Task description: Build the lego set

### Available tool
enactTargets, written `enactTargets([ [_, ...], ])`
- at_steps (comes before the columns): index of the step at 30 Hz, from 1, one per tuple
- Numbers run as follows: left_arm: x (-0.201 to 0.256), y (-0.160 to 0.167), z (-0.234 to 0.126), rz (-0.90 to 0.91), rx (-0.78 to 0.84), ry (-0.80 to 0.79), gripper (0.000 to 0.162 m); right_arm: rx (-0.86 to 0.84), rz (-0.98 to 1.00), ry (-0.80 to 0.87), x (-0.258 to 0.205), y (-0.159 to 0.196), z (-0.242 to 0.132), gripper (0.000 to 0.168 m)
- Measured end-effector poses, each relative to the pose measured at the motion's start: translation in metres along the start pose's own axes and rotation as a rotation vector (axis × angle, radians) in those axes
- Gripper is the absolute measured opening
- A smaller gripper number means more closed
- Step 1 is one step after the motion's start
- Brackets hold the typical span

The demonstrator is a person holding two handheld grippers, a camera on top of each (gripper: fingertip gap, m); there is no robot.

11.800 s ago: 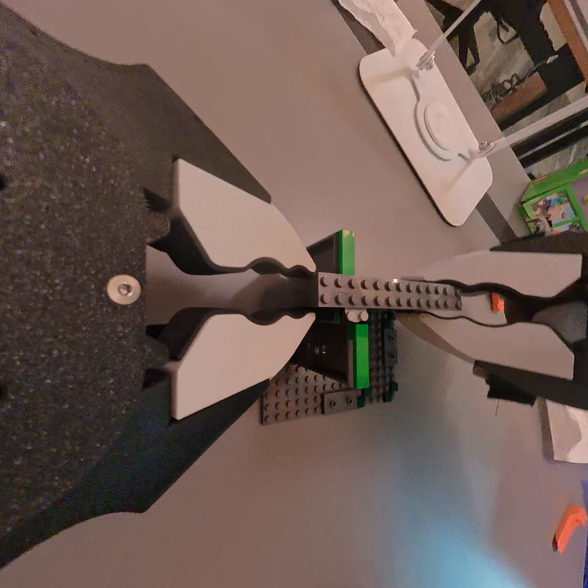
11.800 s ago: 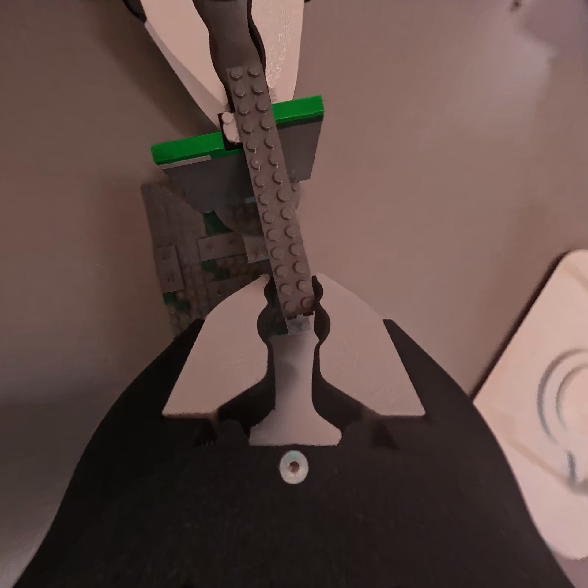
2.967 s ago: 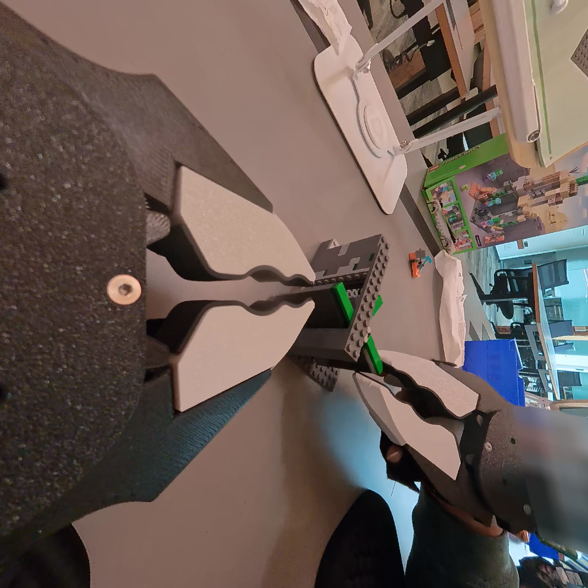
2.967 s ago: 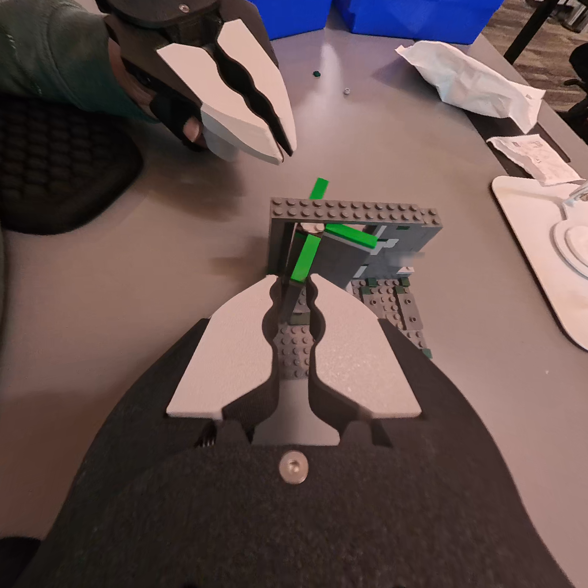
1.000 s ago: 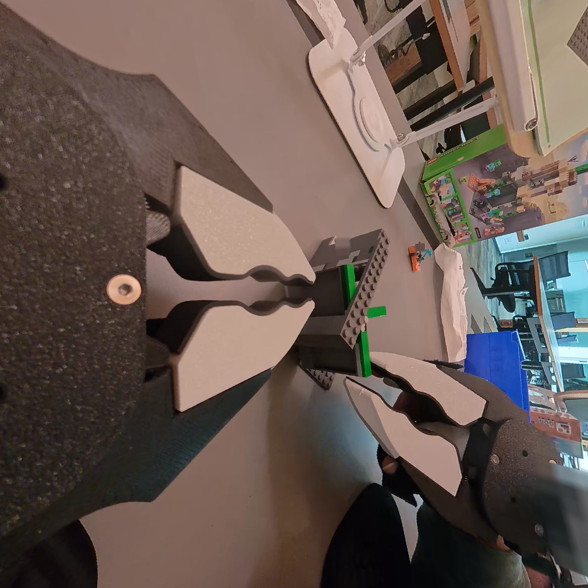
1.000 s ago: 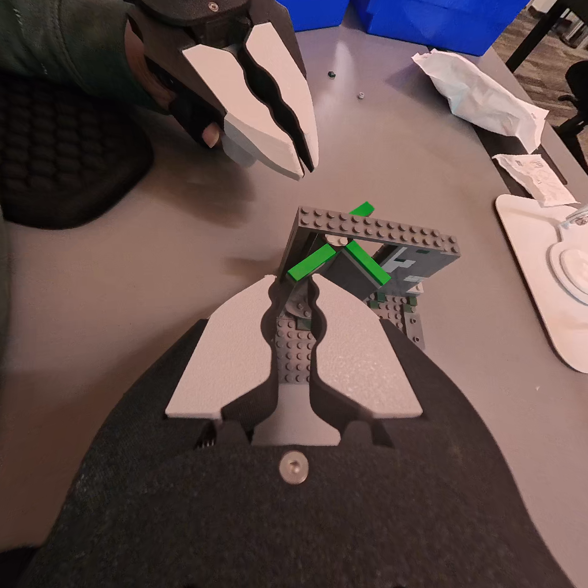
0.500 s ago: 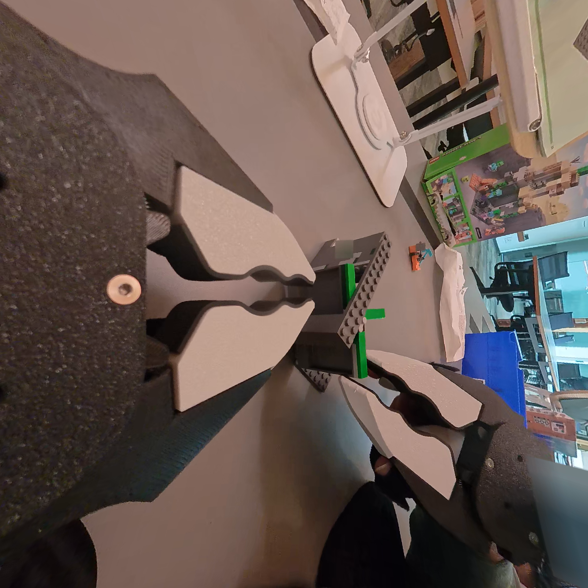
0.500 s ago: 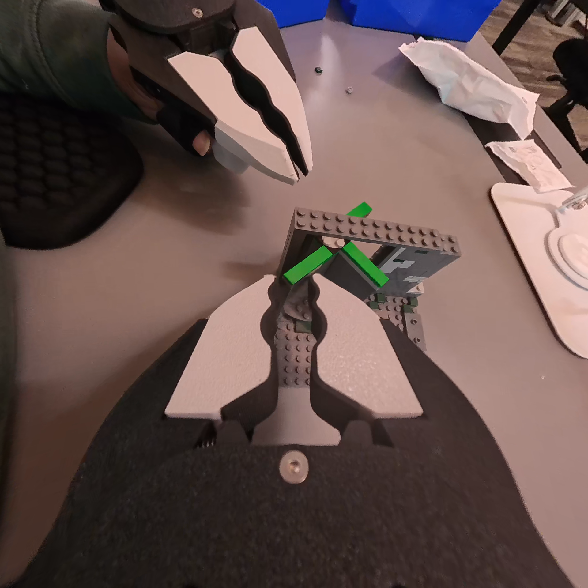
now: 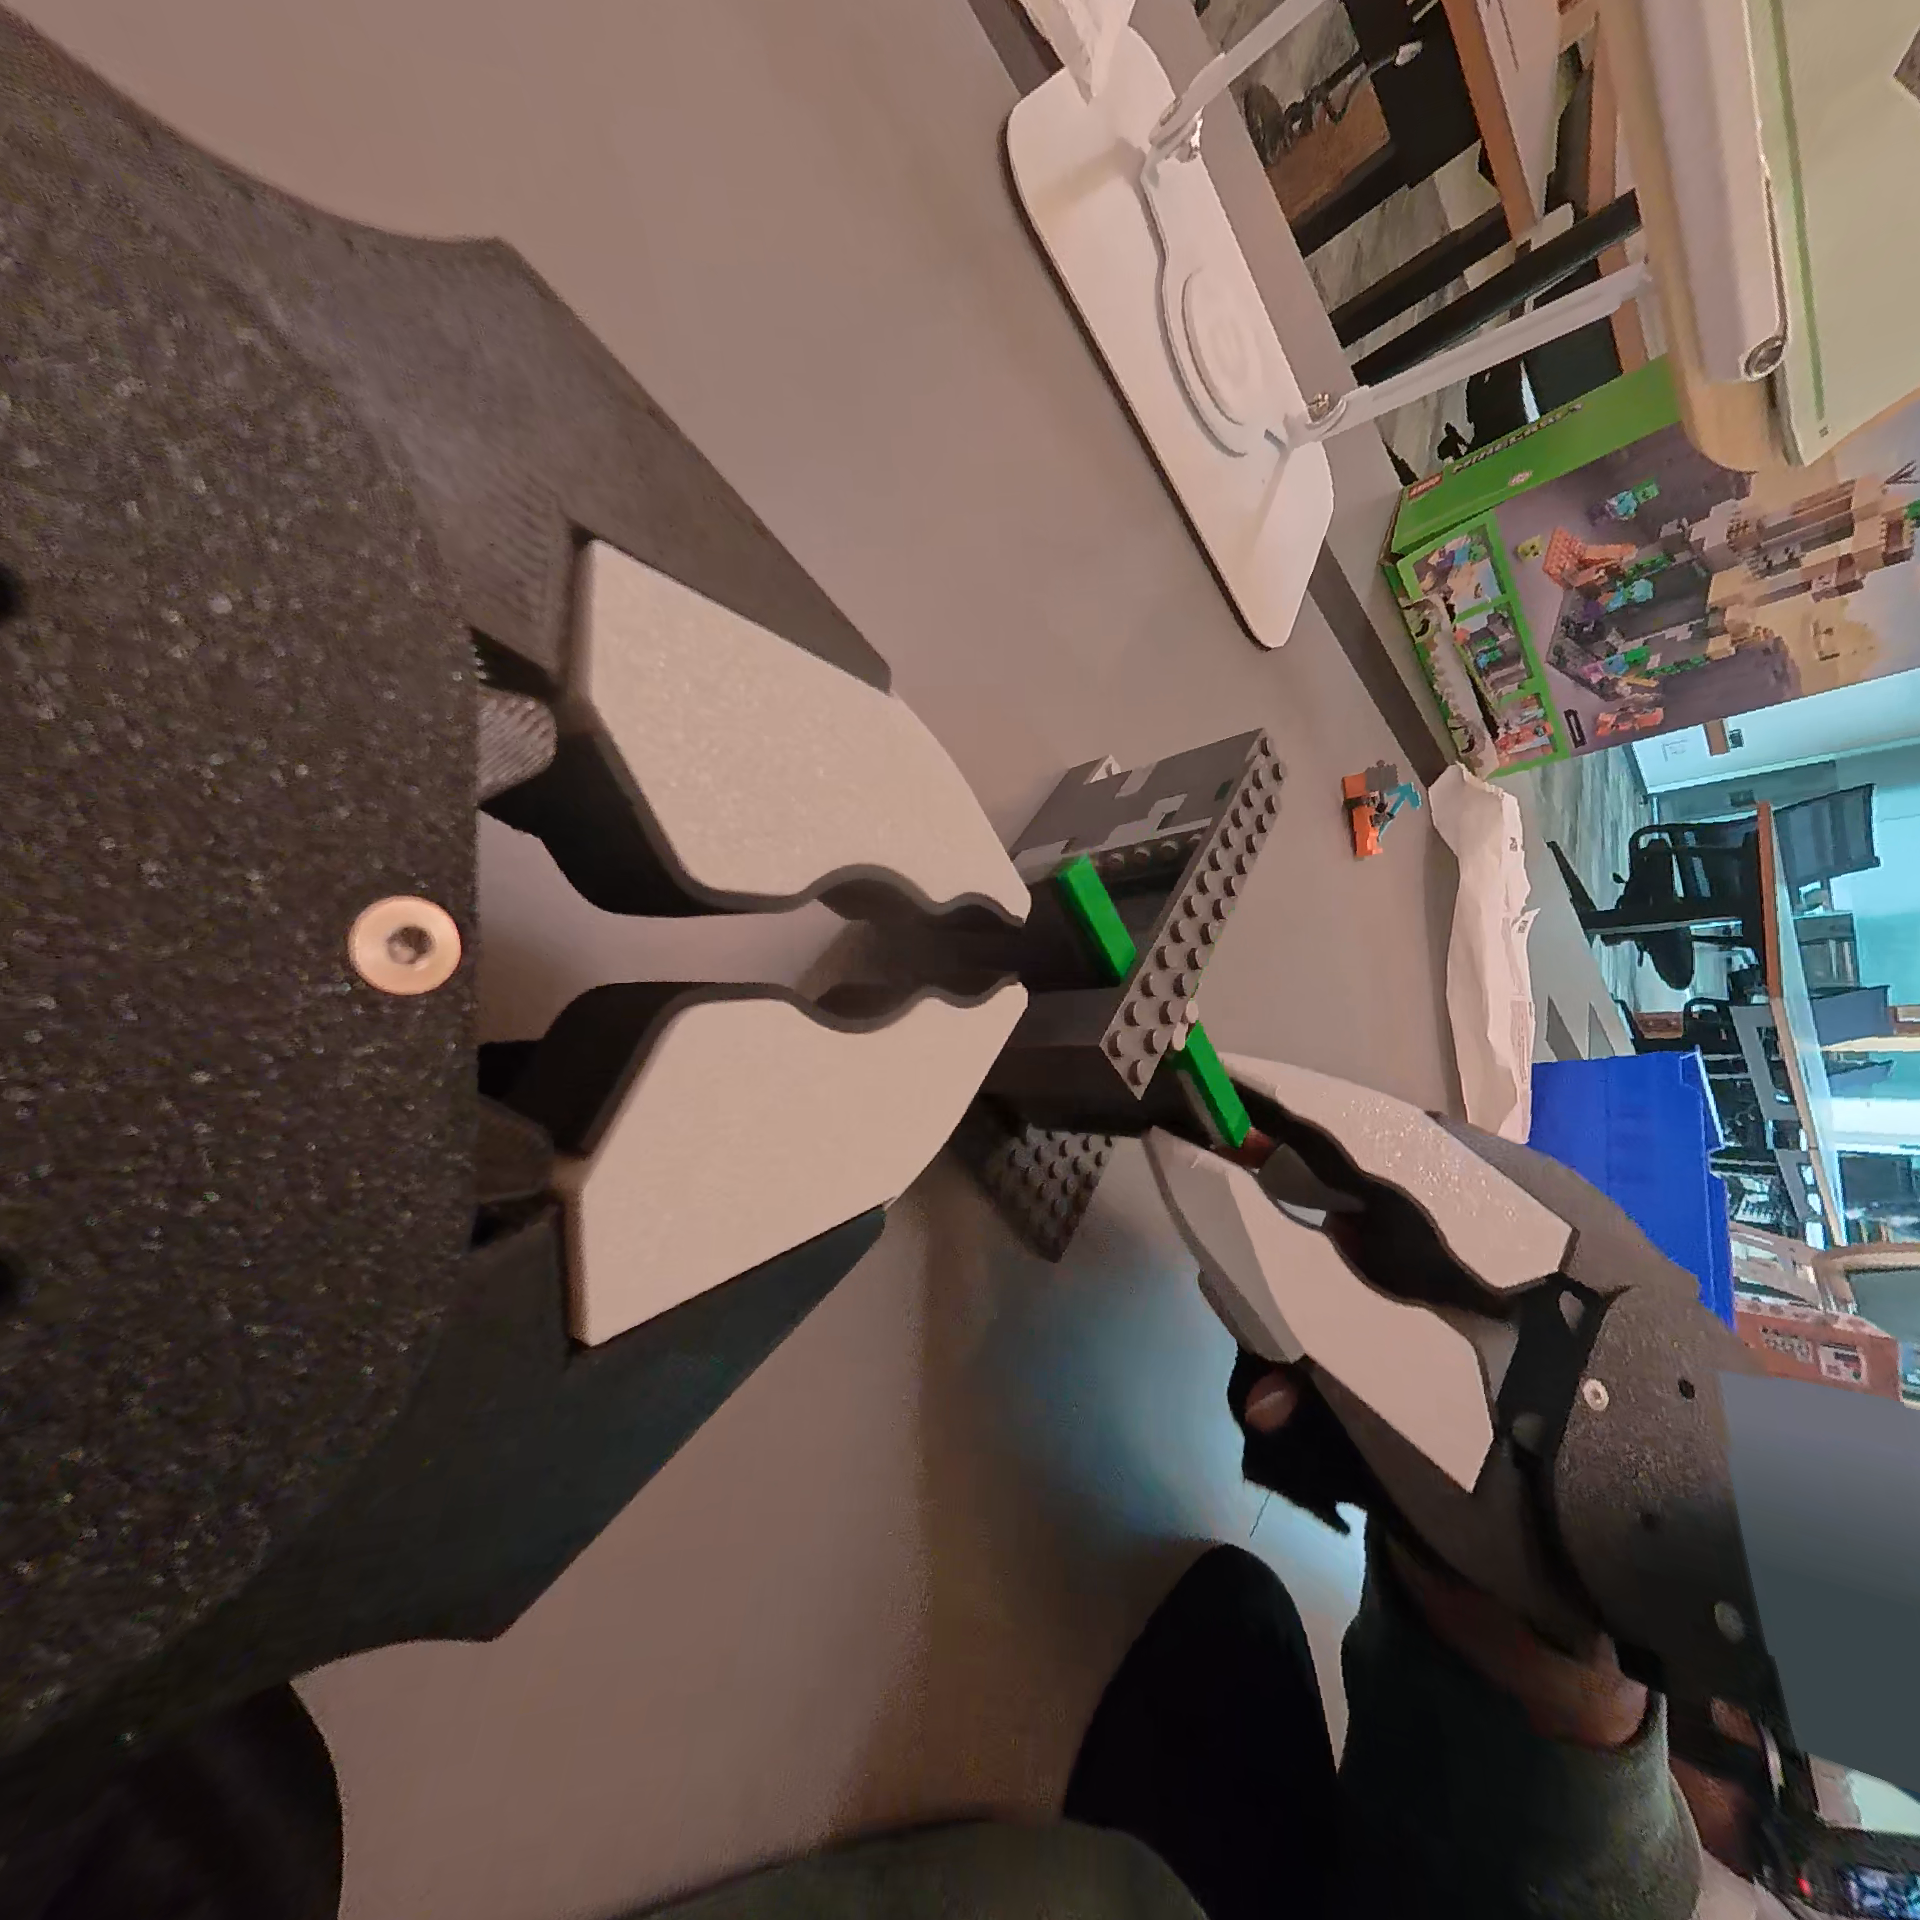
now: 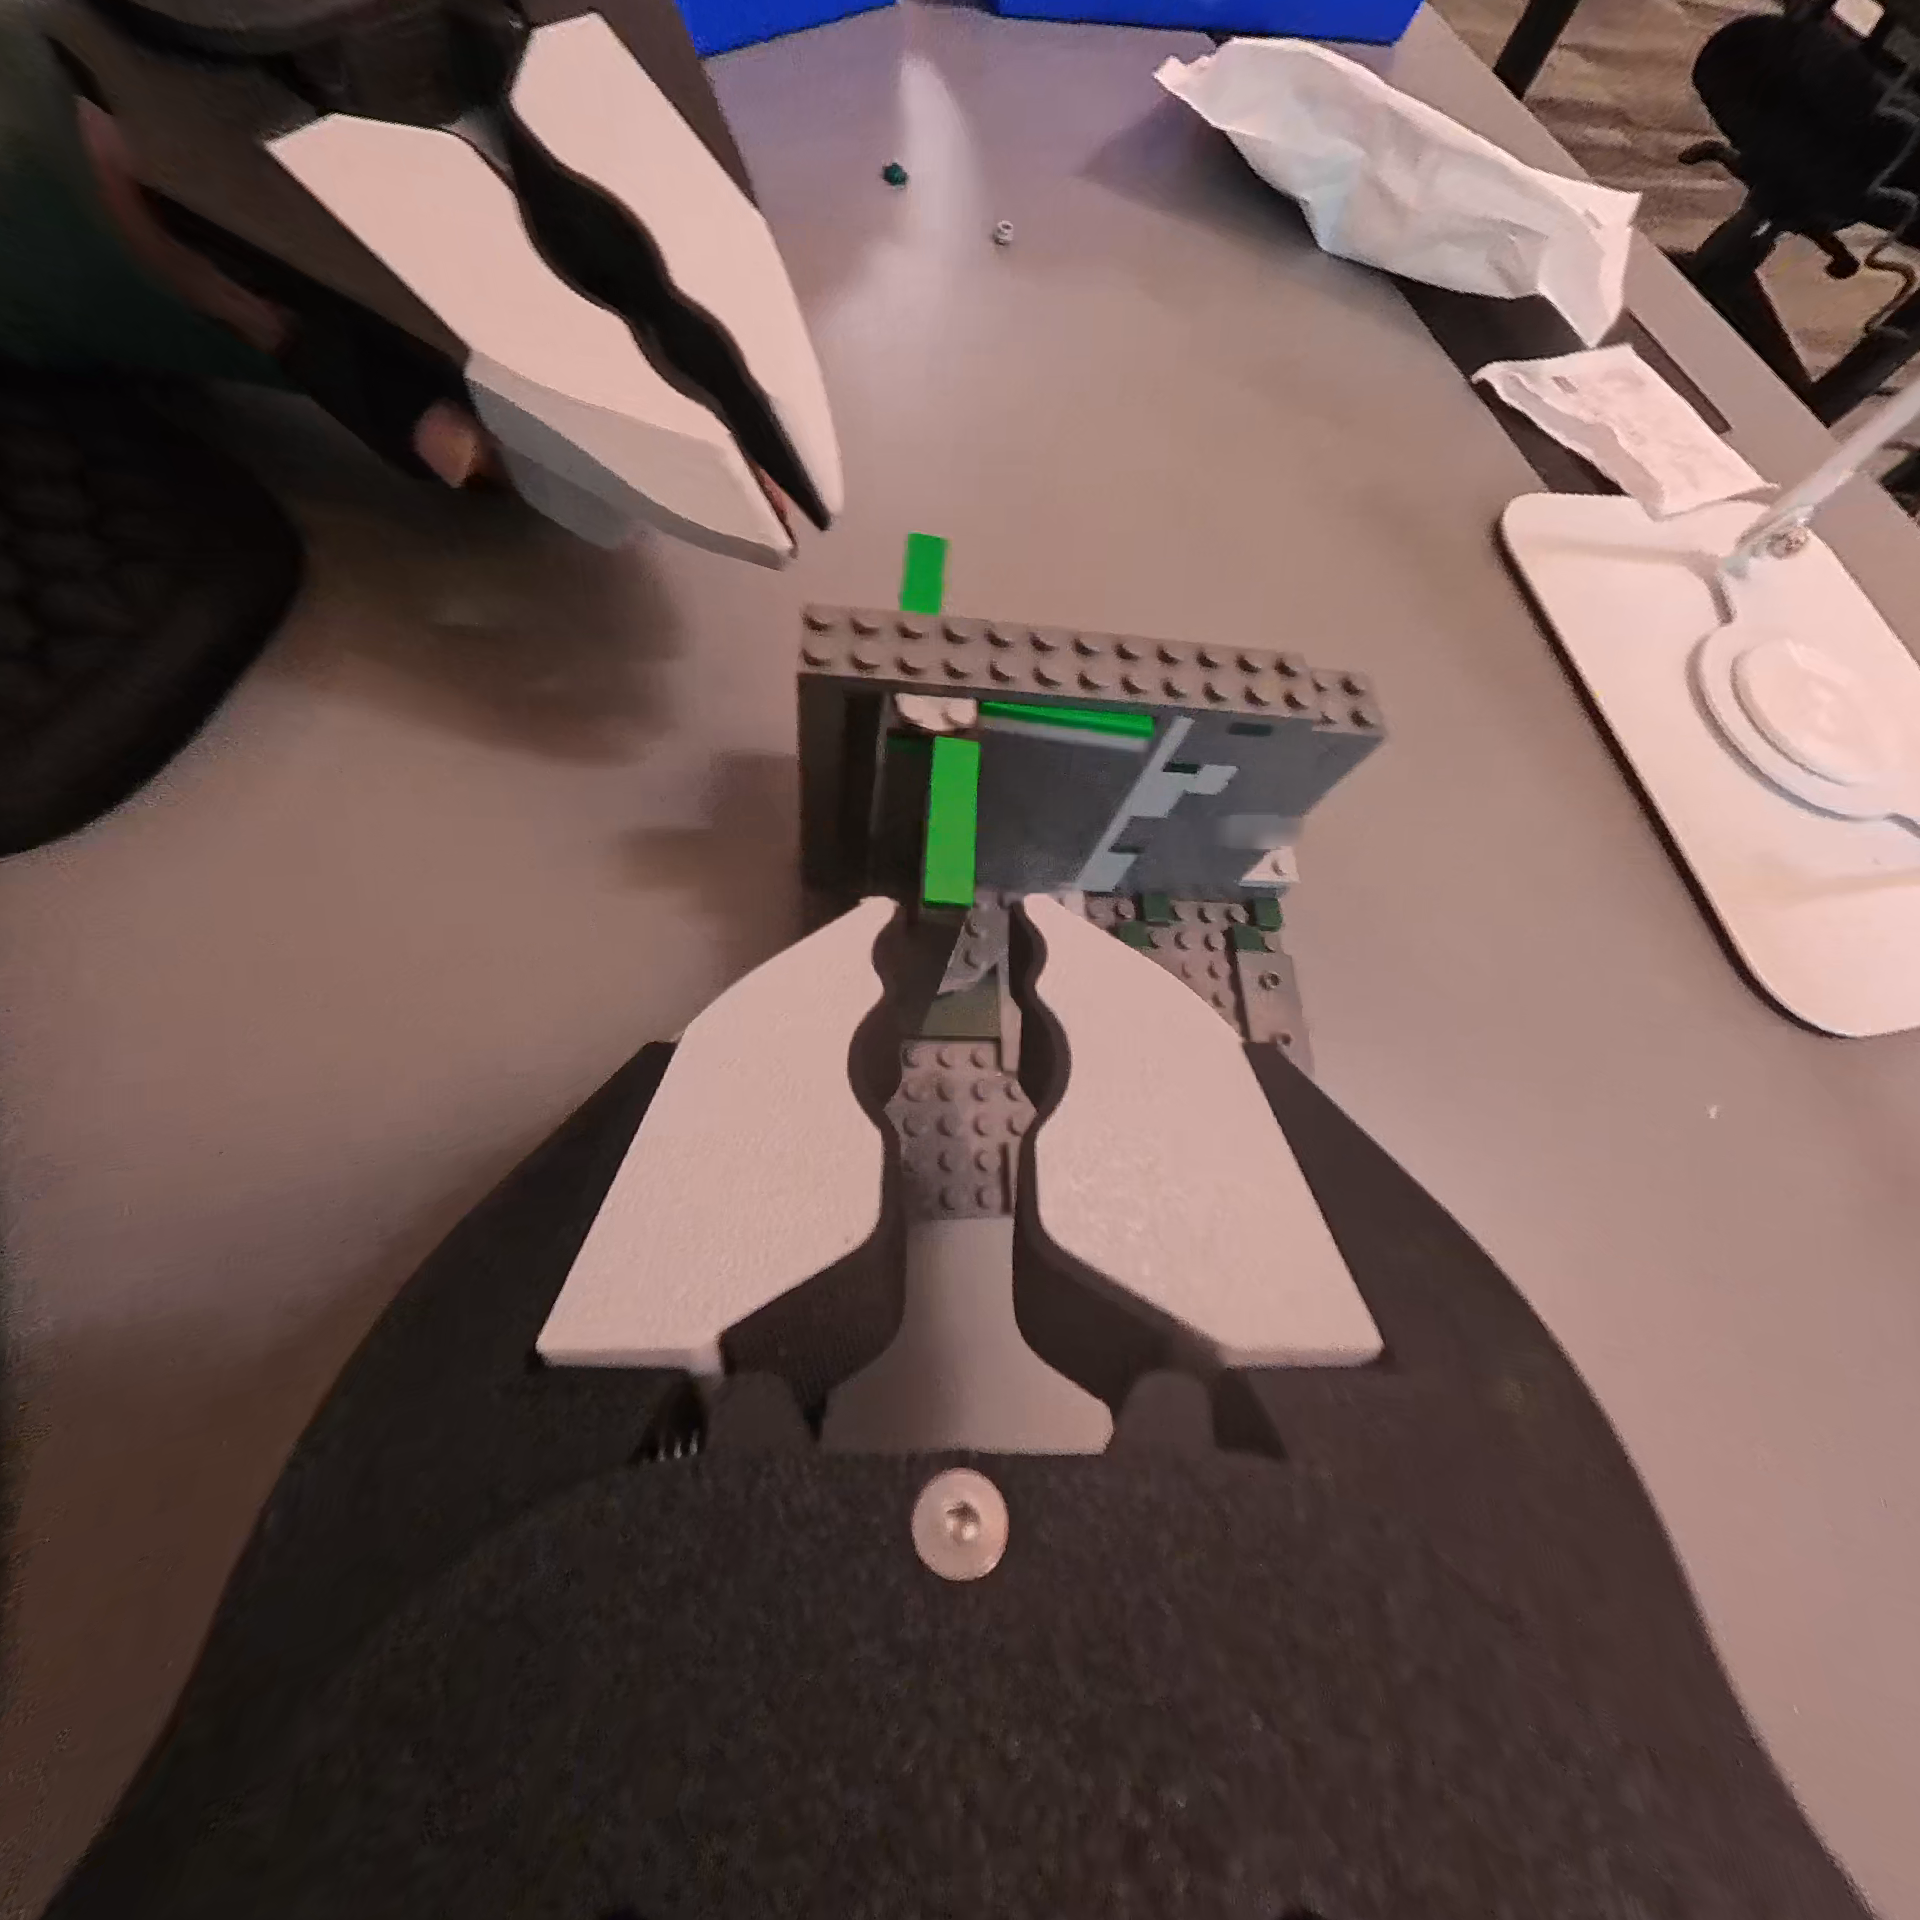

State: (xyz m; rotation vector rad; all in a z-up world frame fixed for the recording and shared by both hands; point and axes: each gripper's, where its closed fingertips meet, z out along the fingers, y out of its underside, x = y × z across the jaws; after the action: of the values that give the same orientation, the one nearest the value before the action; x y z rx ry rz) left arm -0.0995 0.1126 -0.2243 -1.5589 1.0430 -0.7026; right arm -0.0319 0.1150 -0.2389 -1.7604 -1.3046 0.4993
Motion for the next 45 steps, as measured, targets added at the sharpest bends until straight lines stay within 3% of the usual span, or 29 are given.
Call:
enactTargets([
  [10, -0.003, -0.001, -0.001, -0.018, 0.007, -0.004, 0.006, 0.037, -0.012, -0.046, 0.011, -0.002, -0.017, 0.02],
  [17, 0.001, -0.014, 0.0, -0.046, 0.005, -0.018, 0.014, 0.022, -0.118, -0.12, 0.062, 0.019, -0.024, 0.026],
  [23, 0.018, -0.017, 0.011, -0.136, -0.147, -0.056, 0.04, 0.002, -0.267, -0.365, 0.082, 0.012, 0.009, 0.042],
  [29, 0.022, 0.001, 0.025, -0.121, -0.304, -0.273, 0.042, -0.047, -0.422, -0.66, 0.069, -0.007, 0.04, 0.063],
  [32, 0.021, 0.008, 0.031, -0.167, -0.306, -0.303, 0.031, -0.036, -0.456, -0.714, 0.063, -0.008, 0.051, 0.051],
  [34, 0.014, 0.014, 0.03, -0.147, -0.33, -0.324, 0.026, 0.003, -0.447, -0.706, 0.062, -0.011, 0.052, 0.036],
  [36, 0.01, 0.016, 0.028, -0.168, -0.338, -0.316, 0.017, 0.012, -0.426, -0.665, 0.068, -0.009, 0.05, 0.033],
  [41, -0.019, 0.019, 0.024, -0.13, -0.372, -0.308, 0.016, 0.023, -0.271, -0.517, 0.08, 0.0, 0.038, 0.026],
  [45, -0.047, 0.017, 0.039, -0.076, -0.376, -0.215, 0.016, -0.015, -0.125, -0.335, 0.095, 0.008, 0.028, 0.024],
])
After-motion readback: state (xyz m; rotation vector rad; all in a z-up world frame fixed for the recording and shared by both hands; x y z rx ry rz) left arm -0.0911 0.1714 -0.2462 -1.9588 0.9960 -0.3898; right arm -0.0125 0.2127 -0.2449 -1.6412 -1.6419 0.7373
